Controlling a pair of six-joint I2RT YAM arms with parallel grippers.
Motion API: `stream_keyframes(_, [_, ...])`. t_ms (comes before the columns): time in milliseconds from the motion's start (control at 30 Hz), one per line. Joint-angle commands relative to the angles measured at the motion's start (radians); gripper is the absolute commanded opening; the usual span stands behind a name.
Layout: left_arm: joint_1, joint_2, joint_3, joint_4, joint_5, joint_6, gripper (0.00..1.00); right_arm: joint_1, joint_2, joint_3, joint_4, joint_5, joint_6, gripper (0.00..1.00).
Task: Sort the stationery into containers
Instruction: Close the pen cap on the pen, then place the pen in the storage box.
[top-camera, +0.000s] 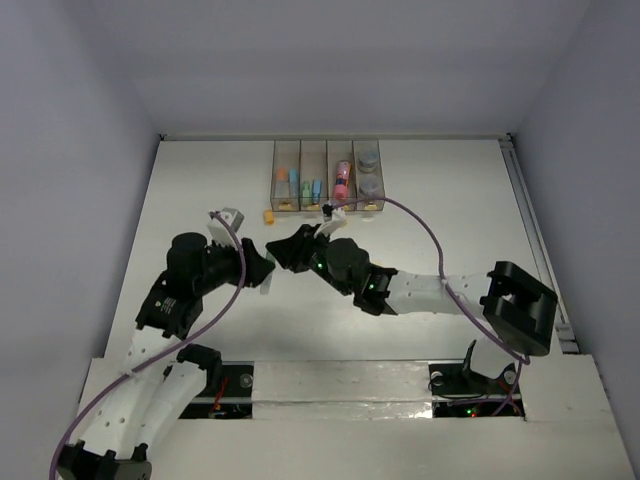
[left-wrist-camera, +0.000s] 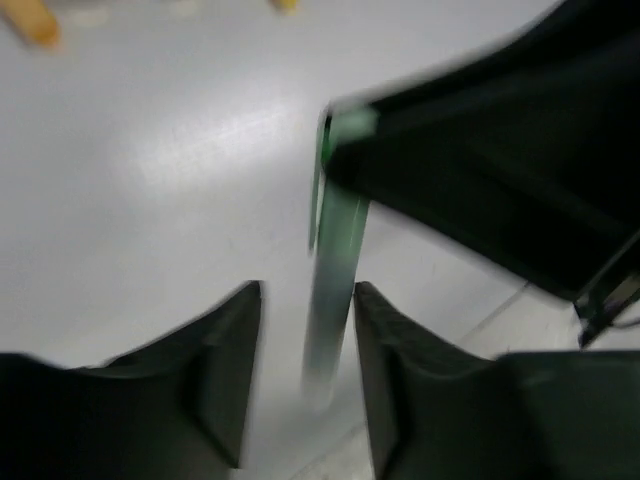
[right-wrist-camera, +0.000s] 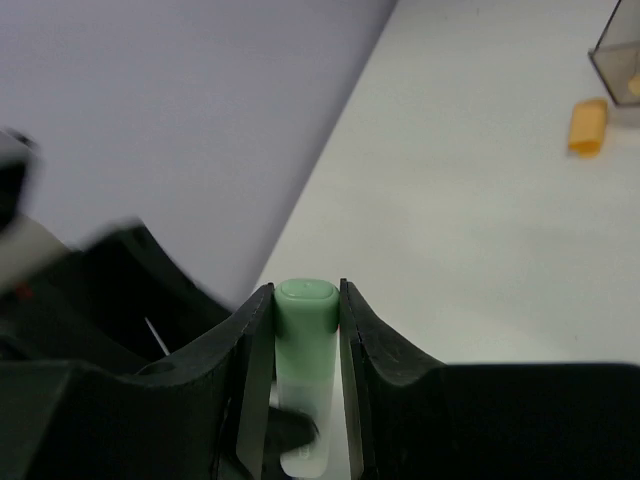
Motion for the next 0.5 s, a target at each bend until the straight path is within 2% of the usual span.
stream_keyframes(0, [0.033,0.002,0.029,0.436,-0.036,-0.044,0.42,-0.022,0.032,0.051,-0.19,-0.088,-0.009,0.0])
stream_keyframes(167, [0.033,-0.013,0.029,0.425,-0.022,-0.039,0.68,-0.167,0.107,0.302,-0.179,0.028,-0.08,0.0])
stream_keyframes(400, [0.033,-0.067,0.03,0.412,-0.044,-0.038,0.85,-0.32,0.236,0.508,-0.225,0.004,-0.137,0.0])
stream_keyframes(433, [0.033,-0.076,0.032,0.408,-0.053,-0.036,0.98,-0.333,0.274,0.525,-0.225,-0.004,-0.166,0.0])
stream_keyframes(467, [0.033,-0.079,0.034,0.401,-0.07,-0.036,0.99,-0.347,0.299,0.548,-0.226,-0.013,-0.184,0.0])
